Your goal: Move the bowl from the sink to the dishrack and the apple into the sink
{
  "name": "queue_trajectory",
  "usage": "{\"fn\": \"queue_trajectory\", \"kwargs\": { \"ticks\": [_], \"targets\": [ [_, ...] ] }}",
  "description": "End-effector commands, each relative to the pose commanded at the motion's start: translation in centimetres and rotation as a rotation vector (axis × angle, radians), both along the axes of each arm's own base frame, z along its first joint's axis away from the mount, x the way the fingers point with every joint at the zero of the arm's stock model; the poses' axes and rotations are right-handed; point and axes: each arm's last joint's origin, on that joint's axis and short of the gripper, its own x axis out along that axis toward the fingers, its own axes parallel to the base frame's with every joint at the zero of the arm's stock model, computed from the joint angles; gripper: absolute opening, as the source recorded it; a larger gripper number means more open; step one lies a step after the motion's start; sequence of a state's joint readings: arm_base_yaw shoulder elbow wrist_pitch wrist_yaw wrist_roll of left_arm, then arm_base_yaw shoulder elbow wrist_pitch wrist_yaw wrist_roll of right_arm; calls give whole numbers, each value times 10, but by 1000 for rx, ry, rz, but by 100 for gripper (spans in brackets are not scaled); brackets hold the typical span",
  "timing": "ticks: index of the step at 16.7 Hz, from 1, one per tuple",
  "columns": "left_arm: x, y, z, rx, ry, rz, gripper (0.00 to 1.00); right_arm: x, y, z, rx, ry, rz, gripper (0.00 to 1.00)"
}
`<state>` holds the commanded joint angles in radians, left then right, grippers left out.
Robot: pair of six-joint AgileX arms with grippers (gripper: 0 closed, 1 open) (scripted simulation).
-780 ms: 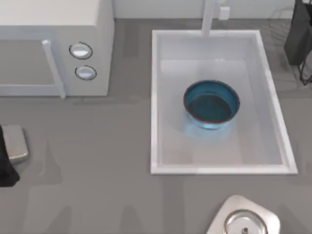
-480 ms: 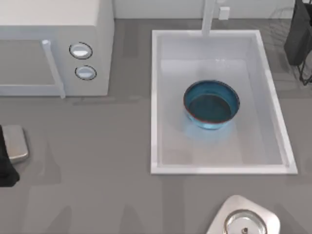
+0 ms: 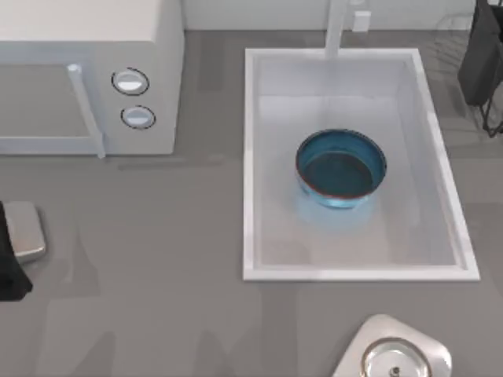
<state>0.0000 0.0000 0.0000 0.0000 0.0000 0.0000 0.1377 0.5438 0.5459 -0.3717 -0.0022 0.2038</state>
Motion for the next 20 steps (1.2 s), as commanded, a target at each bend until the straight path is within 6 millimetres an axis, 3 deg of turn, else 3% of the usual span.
{"fn": "queue_trajectory", "kwargs": {
  "ticks": [2, 5, 9, 12, 15, 17, 20],
  "targets": [
    [0, 0, 0, 0, 0, 0, 100, 23, 10, 28, 33, 122, 9, 100],
    [0, 0, 0, 0, 0, 0, 100, 75, 33, 60, 56, 315, 13, 100],
    [0, 0, 0, 0, 0, 0, 100, 164, 80, 68, 39, 561, 2, 100],
    [0, 0, 0, 0, 0, 0, 100, 231, 124, 40, -5, 718, -12, 100],
    [0, 0, 0, 0, 0, 0, 100, 281, 168, -5, -64, 835, -17, 100],
    [0, 0, 0, 0, 0, 0, 100, 302, 194, -38, -104, 892, -14, 100],
    [0, 0, 0, 0, 0, 0, 100, 318, 225, -83, -156, 951, -1, 100]
  ]
}}
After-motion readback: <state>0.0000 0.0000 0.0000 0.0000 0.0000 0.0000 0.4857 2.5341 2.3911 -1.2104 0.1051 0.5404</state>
